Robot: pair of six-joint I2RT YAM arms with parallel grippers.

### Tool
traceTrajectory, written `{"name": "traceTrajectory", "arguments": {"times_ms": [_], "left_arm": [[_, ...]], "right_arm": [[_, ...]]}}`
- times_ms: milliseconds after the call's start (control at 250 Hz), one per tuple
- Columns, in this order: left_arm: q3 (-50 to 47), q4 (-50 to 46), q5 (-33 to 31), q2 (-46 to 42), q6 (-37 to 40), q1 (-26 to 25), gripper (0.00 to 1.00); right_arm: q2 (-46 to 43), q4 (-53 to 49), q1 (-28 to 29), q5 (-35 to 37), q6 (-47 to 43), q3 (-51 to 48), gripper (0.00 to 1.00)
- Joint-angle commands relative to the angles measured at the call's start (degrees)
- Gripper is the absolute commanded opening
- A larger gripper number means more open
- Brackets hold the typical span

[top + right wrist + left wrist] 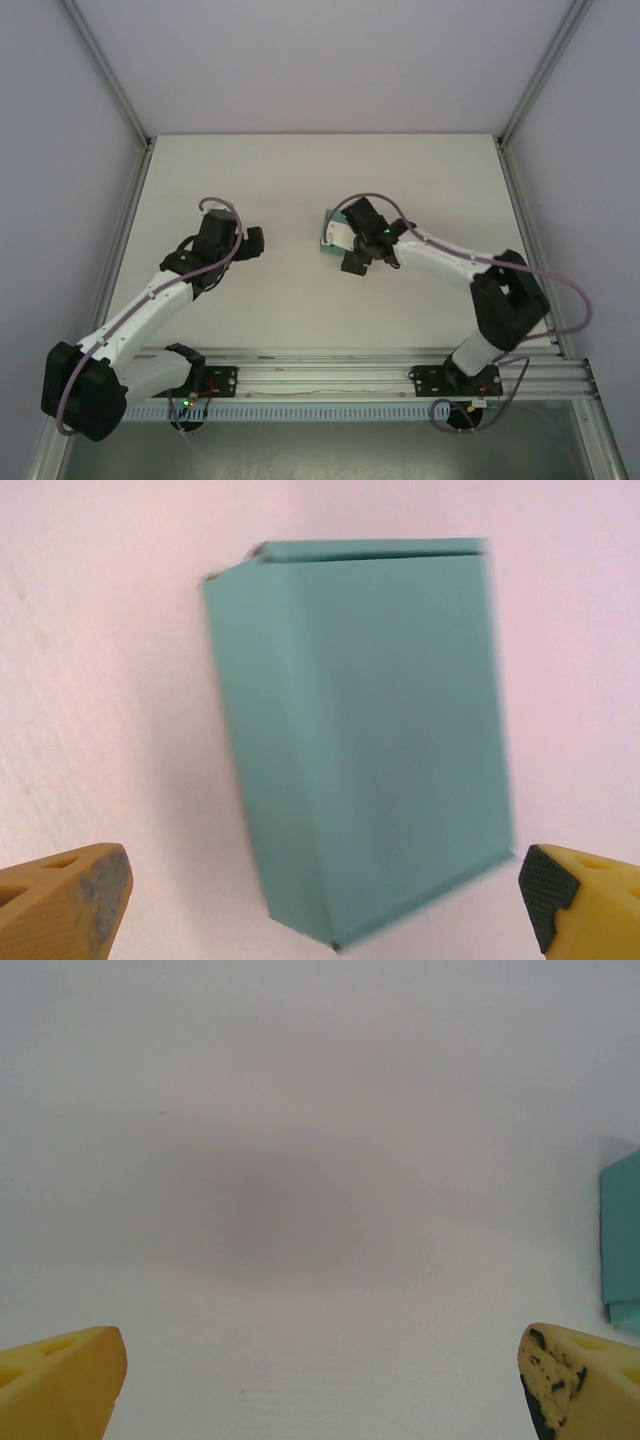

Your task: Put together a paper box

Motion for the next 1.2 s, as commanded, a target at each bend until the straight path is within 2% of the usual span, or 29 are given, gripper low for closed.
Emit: {"name": "traceTrajectory", "arguments": {"times_ms": [0, 124, 196, 324, 388, 448, 504, 600, 660, 708, 747, 843, 879, 907, 927, 951, 967, 999, 1059, 1135, 1195], "left_arm": [[-1.6, 4.9, -1.4, -0.3, 0.1, 3.9, 1.0], [-4.0, 9.6, -3.3, 0.6, -0.4, 10.4, 1.0], [-7.1, 15.9, -4.2, 0.7, 1.3, 14.3, 1.0], [-14.5, 32.1, -12.5, 2.7, 6.5, 17.9, 1.0], [-14.4, 33.8, -10.7, 3.9, 8.8, 19.9, 1.0], [-17.1, 41.4, -11.3, 5.6, 10.9, 20.4, 1.0], [-20.9, 50.8, -11.3, 7.5, 12.9, 20.6, 1.0], [-24.4, 60.2, -8.2, 10.8, 14.5, 20.9, 1.0], [-23.2, 59.8, -6.8, 11.7, 14.5, 21.1, 1.0], [-23.5, 63.6, -4.6, 13.4, 15.5, 21.7, 1.0], [-23.6, 65.7, -4.2, 14.5, 15.6, 21.9, 1.0], [-27.1, 81.4, -1.9, 21.8, 18.0, 22.1, 1.0], [-26.8, 79.2, 1.5, 22.9, 18.5, 21.8, 1.0], [-26.8, 84.0, 0.3, 26.0, 19.1, 21.7, 1.0], [-26.7, 87.5, 1.0, 27.6, 20.1, 21.5, 1.0], [-25.8, 85.5, 1.4, 27.1, 20.5, 21.3, 1.0], [-24.8, 80.7, 1.5, 25.9, 19.8, 21.3, 1.0], [-23.3, 73.9, 1.4, 23.9, 19.1, 21.3, 1.0], [-25.6, 83.8, 1.0, 26.9, 20.4, 21.1, 1.0], [-23.5, 75.3, 0.9, 24.3, 19.5, 20.9, 1.0], [-24.8, 80.9, 0.5, 26.2, 20.5, 20.7, 1.0]], "right_arm": [[-7.0, 8.6, -4.1, 3.5, 14.6, -3.0, 1.0], [-14.2, 12.2, -13.1, 6.1, 33.0, -6.5, 1.0], [-18.0, 14.4, -20.3, 3.2, 42.5, -10.5, 1.0], [-20.3, 25.5, -30.2, 2.1, 49.6, -21.2, 1.0], [-19.3, 31.9, -33.3, 3.3, 51.9, -25.7, 1.0], [-17.7, 37.3, -35.4, 3.5, 53.2, -28.7, 1.0], [-15.4, 43.5, -36.2, 3.6, 52.8, -31.2, 1.0], [-10.7, 54.8, -36.3, 4.1, 51.1, -34.6, 1.0], [-9.8, 54.0, -36.3, 5.0, 49.9, -33.3, 1.0], [-8.2, 59.3, -36.5, 6.0, 50.1, -34.3, 1.0], [-6.7, 59.1, -37.0, 6.7, 50.9, -34.1, 1.0], [0.2, 73.7, -37.8, 6.7, 51.6, -37.8, 1.0], [-1.2, 69.1, -37.9, 6.5, 51.7, -37.0, 1.0], [-2.3, 64.5, -37.9, 6.6, 52.1, -35.7, 1.0], [-1.8, 65.4, -38.2, 6.3, 52.2, -35.5, 1.0], [-0.9, 68.6, -38.2, 6.1, 52.2, -36.4, 1.0], [-0.6, 70.2, -38.2, 6.4, 52.0, -37.0, 1.0], [-0.9, 69.1, -38.2, 7.1, 52.3, -36.8, 1.0], [-1.9, 66.2, -38.2, 7.0, 52.3, -36.1, 1.0], [-1.2, 68.4, -38.2, 7.1, 52.3, -36.6, 1.0], [-1.8, 66.5, -38.3, 7.0, 52.3, -36.1, 1.0]]}}
